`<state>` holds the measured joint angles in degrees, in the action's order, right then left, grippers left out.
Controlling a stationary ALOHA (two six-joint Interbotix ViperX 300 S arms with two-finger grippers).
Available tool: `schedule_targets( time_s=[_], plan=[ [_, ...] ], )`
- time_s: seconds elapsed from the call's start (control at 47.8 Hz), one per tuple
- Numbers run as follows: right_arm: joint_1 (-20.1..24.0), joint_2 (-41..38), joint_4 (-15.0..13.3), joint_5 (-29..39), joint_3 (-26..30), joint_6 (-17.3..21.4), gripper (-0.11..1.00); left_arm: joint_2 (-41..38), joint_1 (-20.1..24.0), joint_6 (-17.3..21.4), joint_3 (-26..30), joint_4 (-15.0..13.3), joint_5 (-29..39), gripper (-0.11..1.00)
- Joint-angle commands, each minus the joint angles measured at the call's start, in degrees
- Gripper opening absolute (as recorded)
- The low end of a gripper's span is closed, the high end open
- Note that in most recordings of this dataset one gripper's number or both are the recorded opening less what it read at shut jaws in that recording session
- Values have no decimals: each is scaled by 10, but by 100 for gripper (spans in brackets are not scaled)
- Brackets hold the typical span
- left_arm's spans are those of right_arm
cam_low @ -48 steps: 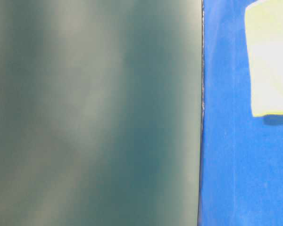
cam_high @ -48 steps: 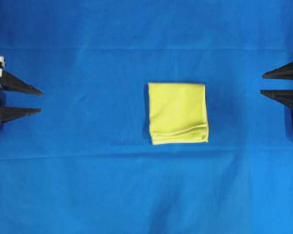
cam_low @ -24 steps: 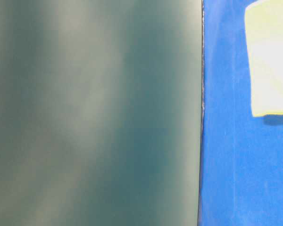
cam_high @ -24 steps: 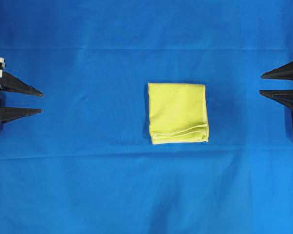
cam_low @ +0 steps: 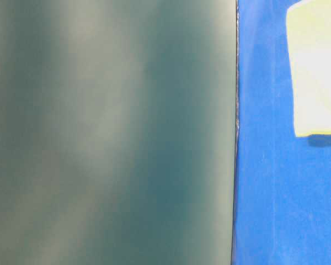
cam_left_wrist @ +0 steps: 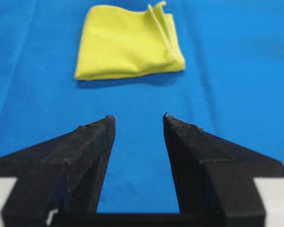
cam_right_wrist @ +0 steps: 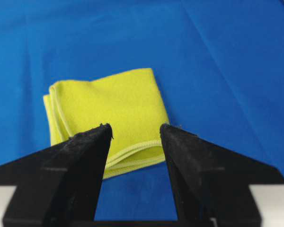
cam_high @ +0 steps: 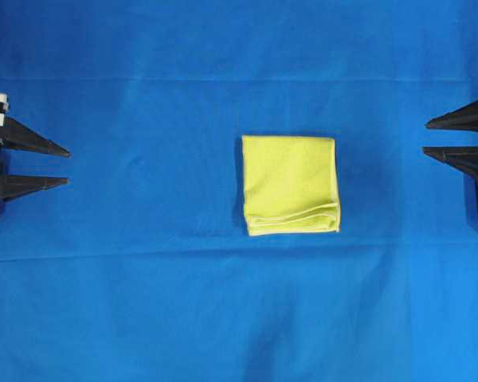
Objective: Fold the yellow towel.
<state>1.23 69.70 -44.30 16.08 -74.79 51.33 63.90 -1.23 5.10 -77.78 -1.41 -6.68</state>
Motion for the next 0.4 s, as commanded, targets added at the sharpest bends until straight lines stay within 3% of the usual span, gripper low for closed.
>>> schedule_targets(
  time_s=[0.0,0.376],
  plan=[
    [-2,-10,1,-4,6,0,52,-3,2,0,6,0,-7,43],
    [-1,-11,0,-4,6,0,52,-3,2,0,6,0,-7,43]
  ],
)
